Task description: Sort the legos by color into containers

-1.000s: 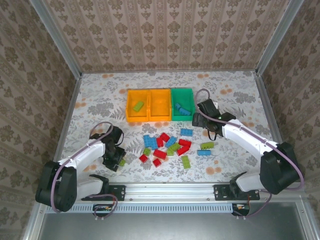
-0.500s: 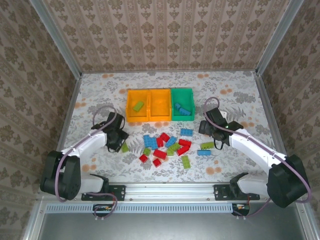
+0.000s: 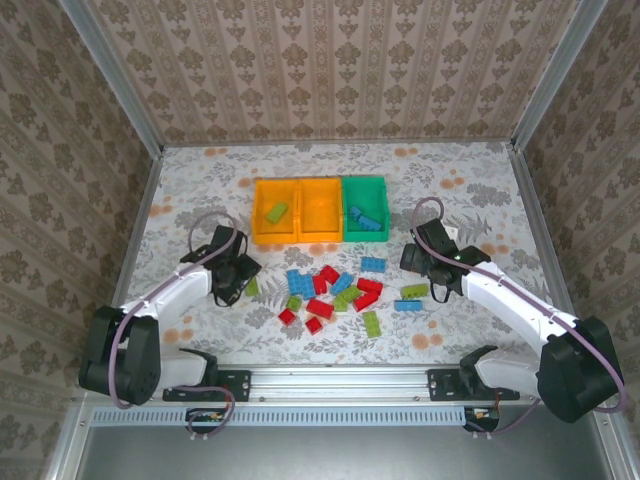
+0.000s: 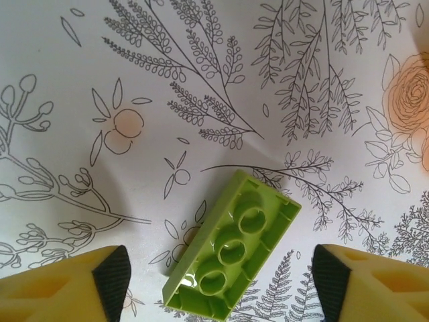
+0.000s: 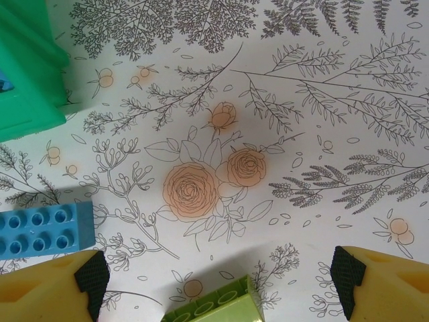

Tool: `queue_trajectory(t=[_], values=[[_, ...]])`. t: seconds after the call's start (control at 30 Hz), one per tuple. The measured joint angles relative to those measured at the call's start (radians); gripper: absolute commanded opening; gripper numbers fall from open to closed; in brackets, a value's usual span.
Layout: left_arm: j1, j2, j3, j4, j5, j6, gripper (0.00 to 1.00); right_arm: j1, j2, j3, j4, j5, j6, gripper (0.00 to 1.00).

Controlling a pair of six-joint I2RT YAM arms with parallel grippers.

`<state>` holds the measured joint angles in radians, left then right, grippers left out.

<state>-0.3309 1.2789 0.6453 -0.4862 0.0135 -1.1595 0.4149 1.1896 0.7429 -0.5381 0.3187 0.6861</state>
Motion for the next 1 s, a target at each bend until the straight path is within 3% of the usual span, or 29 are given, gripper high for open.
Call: queue_trajectory(t=[0.33,1.0], values=[[0.002,0.209,0.137,0.002,0.109,0.220,0.79,0.000,0.019,0.000,0.000,-0.005,0.000,0.90],[-0.005,0.275,0.174,-0.119,0.054,0.378,0.64,-0.006,0.024,-0.017,0.023,-0.011,0.003,0.90]])
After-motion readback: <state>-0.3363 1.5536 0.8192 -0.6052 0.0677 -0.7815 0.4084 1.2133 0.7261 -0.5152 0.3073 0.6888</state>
